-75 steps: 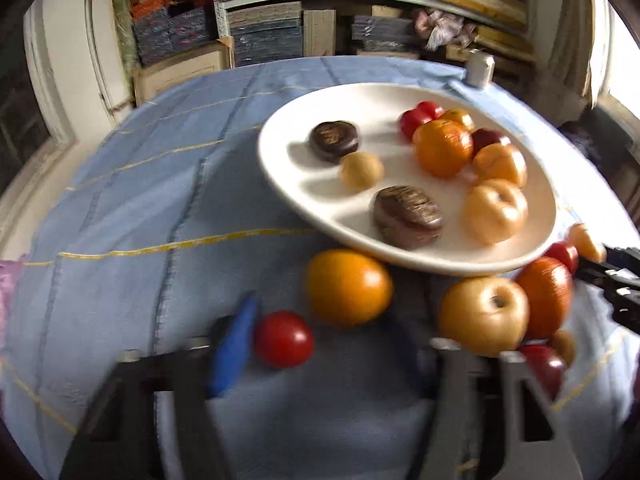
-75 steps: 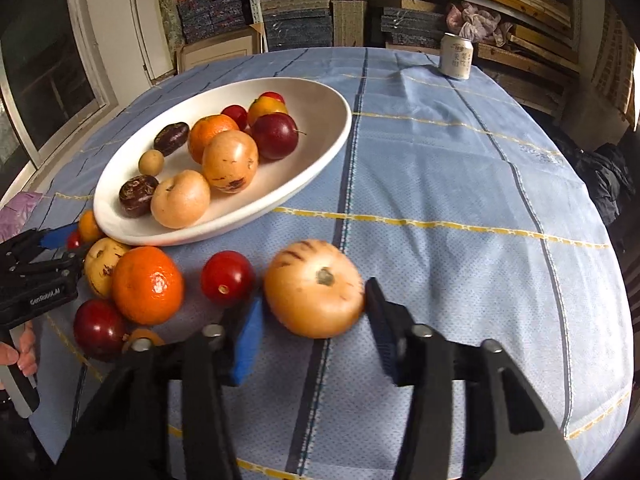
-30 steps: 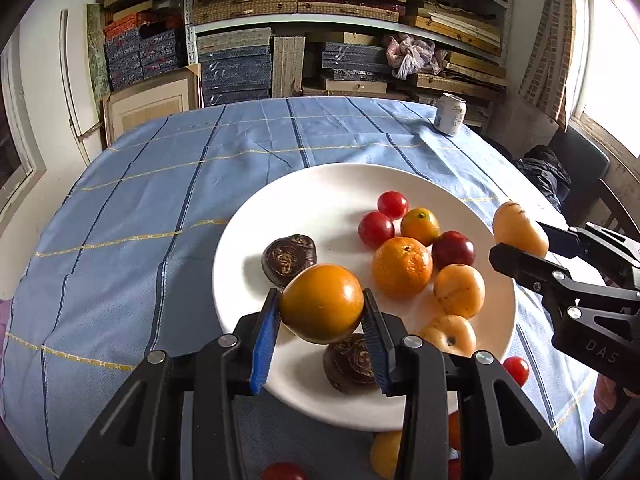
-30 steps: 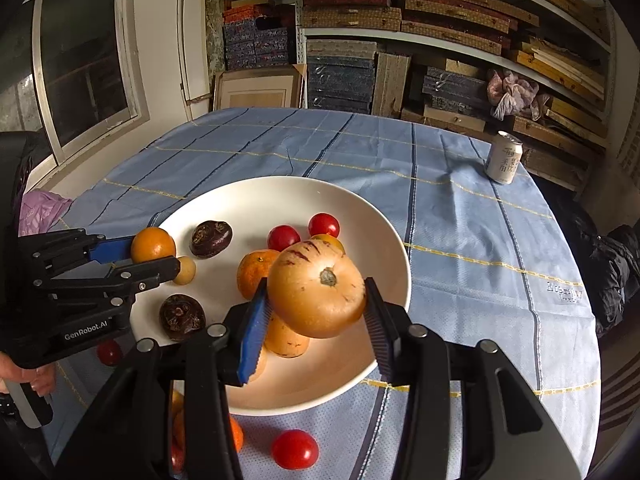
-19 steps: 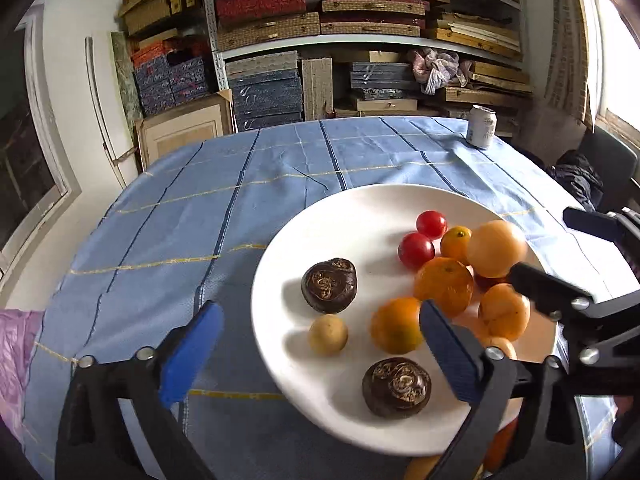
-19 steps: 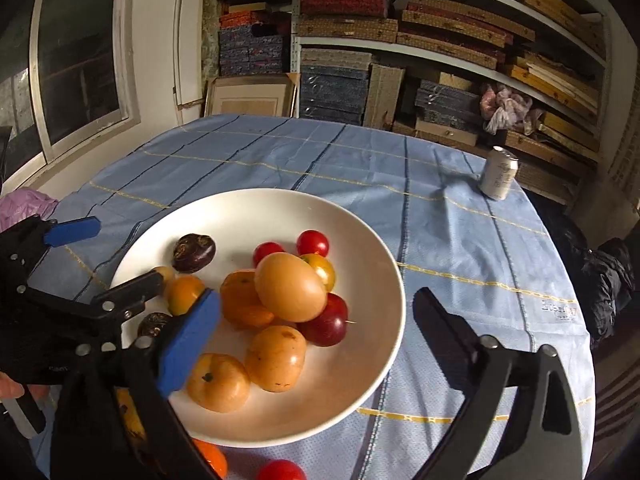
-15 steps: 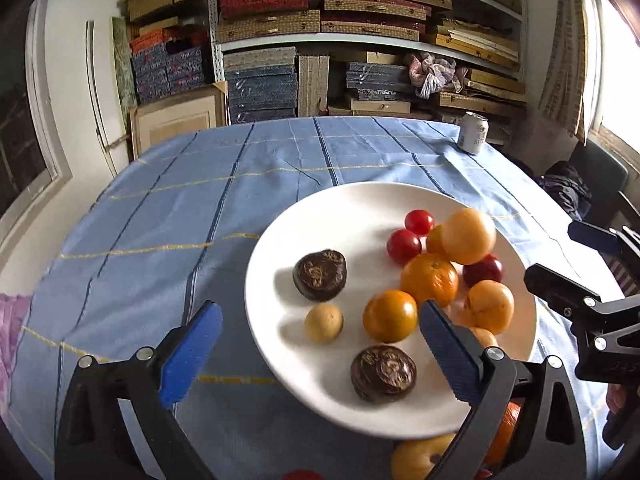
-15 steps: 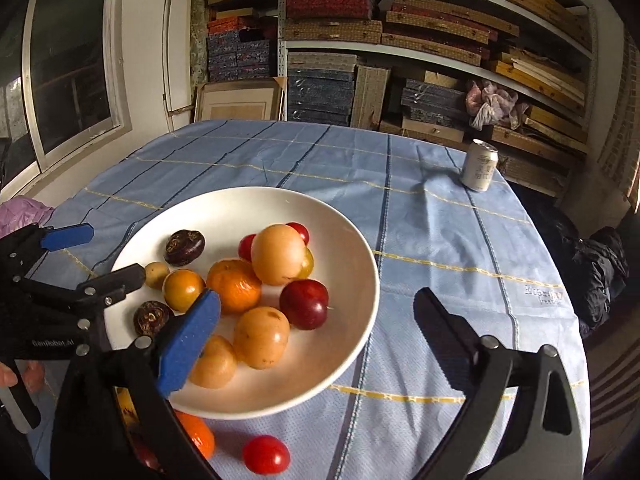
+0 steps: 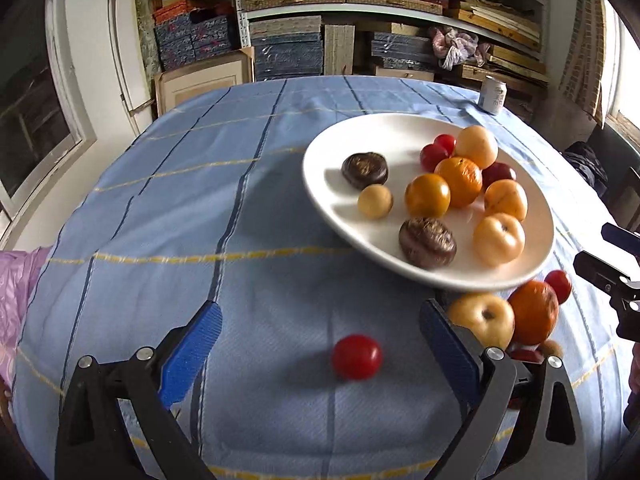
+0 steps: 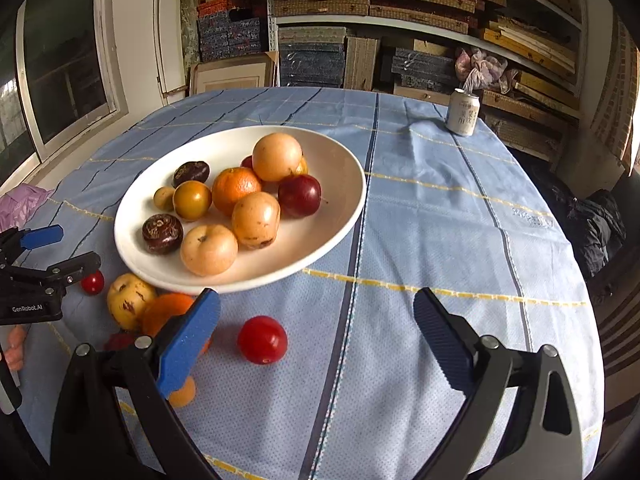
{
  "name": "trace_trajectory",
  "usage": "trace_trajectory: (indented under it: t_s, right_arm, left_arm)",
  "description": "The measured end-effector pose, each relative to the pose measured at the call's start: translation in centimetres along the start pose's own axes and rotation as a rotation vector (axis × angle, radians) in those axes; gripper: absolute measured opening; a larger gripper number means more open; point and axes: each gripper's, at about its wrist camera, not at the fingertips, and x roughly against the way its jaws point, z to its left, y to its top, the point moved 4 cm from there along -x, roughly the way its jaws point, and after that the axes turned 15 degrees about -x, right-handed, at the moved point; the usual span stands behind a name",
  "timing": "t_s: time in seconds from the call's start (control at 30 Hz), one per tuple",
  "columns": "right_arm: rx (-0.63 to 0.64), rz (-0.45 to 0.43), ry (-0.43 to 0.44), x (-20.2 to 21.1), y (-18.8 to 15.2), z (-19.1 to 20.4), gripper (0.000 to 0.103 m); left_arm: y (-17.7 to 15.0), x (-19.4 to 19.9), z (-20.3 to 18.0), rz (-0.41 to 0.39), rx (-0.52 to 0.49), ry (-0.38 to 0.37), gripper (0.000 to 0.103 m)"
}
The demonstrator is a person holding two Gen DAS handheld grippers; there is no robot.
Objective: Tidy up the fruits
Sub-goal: 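Grasp a red tomato with the left tool while the right grasps another red tomato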
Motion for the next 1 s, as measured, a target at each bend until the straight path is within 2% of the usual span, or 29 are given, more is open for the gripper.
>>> trace_trajectory:
  t_s: [0.1, 0.2, 0.33, 0.47, 0.57, 0.6, 0.63, 0.67, 0.7, 0.77, 0.8, 0.87, 1.0]
  right_arm:
    - [0.004, 0.022, -0.031, -0.4, -1.1, -0.3, 0.095]
    - [-0.027, 0.058, -0.022, -0.8, -1.8, -0.7, 0.095]
    - [-0.008, 0.083, -0.034, -1.4, -2.4, -0.7, 0.095]
    - [-0.021, 0.100, -0.026, -2.0, -2.6, -0.6, 0.095]
    - [-0.012, 0.097, -0.043, -2.4, -2.4, -0.4, 0.094]
    - [-0.011, 0.102, -0.033, -2.4, -2.5, -0.3, 0.084]
    - [-0.016, 0.114, -0.010, -2.4, -2.5, -0.1, 0.063]
    - [-0.021, 0.131, 0.000, -2.5, -2.5, 0.0, 0.052]
    - [-0.019, 0.145, -0.007, -2.7, -2.6, 0.1, 0.033]
    - [-0.002, 0.136, -0.037, -2.6, -2.7, 0.3, 0.029]
    - [-0.010, 0.137, -0.023, -2.5, -2.7, 0.4, 0.029]
    - [-0.026, 0.134, -0.002, -2.1, -2.8, 0.3, 0.029]
    - [-0.025, 0.112, -0.012, -1.3, -2.9, 0.2, 0.028]
  left_arm:
    - [-0.9, 0.6, -0.4, -0.002, -0.013, -0.012, 0.100]
    - [-1.5, 0.2, -1.2, 0.025, -0.040, -0.016, 0.100]
    - [-1.7, -0.2, -2.1, 0.037, -0.065, -0.021, 0.100]
    - [-2.2, -0.8, -2.0, 0.065, -0.056, -0.009, 0.100]
    - [-2.3, -1.5, -2.1, 0.073, -0.035, -0.046, 0.099]
    - [-2.3, -1.7, -2.1, 0.077, -0.021, -0.068, 0.093]
    - [-2.3, -1.8, -2.1, 0.075, -0.014, -0.080, 0.088]
    - [-2.1, -1.7, -2.1, 0.056, -0.014, -0.079, 0.073]
    - [-2.0, -1.6, -2.2, 0.045, -0.026, -0.077, 0.052]
    - [-1.8, -1.5, -2.5, 0.043, -0.028, -0.097, 0.031]
    - [-1.7, -1.5, -2.5, 0.043, -0.030, -0.101, 0.027]
    - [-1.6, -1.5, -2.6, 0.039, -0.026, -0.115, 0.027]
    - [-1.2, -1.0, -2.7, 0.016, -0.033, -0.114, 0.026]
